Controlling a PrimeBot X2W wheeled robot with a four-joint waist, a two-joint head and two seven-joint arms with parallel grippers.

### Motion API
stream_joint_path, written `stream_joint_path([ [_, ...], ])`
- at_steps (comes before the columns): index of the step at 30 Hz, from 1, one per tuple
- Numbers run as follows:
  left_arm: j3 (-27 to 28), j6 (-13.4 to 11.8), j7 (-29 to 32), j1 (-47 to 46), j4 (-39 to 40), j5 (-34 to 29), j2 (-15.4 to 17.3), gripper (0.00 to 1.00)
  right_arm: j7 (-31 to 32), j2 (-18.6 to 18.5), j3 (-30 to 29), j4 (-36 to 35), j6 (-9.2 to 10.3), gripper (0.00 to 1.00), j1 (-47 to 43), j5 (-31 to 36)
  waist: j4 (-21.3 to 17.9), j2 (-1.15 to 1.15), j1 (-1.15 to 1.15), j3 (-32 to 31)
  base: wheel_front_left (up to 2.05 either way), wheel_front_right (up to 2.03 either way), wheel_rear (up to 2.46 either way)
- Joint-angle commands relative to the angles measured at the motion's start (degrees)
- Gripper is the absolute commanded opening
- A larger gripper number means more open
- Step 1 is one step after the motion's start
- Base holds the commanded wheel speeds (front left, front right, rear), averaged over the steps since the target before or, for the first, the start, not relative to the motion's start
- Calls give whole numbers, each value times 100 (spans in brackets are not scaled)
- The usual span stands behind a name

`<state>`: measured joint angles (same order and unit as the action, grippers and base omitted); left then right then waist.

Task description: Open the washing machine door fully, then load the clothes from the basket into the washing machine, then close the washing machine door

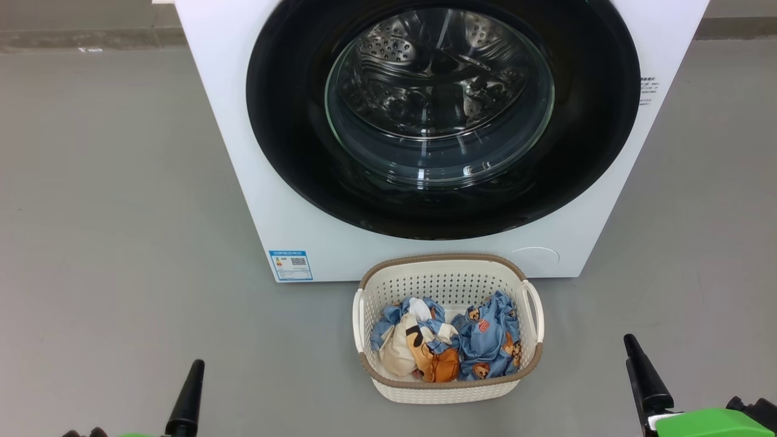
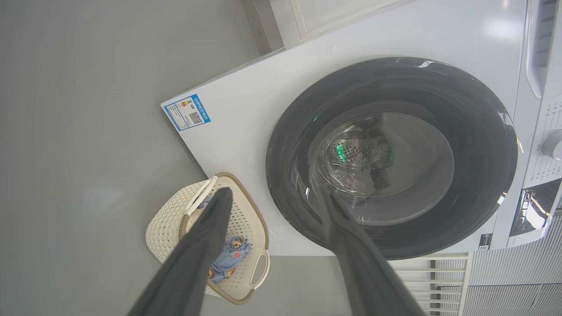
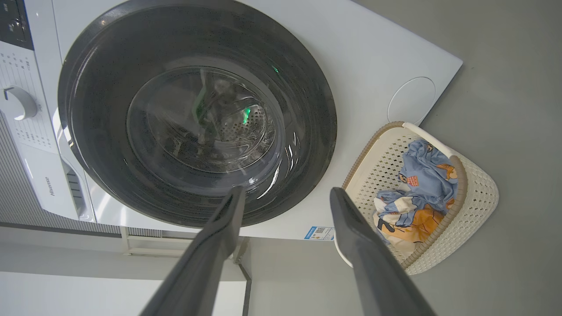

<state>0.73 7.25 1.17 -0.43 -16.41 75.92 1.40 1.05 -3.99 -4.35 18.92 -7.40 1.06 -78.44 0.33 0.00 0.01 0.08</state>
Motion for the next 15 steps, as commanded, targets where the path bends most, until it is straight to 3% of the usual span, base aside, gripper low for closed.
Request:
stream_joint_path([
  [1,37,10,-58,-165,183,-161,121,100,-56,-104,65,-133,-2,100,148,148,0,0,-1,-1,0,0,0],
  [15,-112,12,-295,-145,293,-1380,157,100,-291,-209,177,-128,-3,100,152,1216,15,0,-1,-9,0,0,0],
])
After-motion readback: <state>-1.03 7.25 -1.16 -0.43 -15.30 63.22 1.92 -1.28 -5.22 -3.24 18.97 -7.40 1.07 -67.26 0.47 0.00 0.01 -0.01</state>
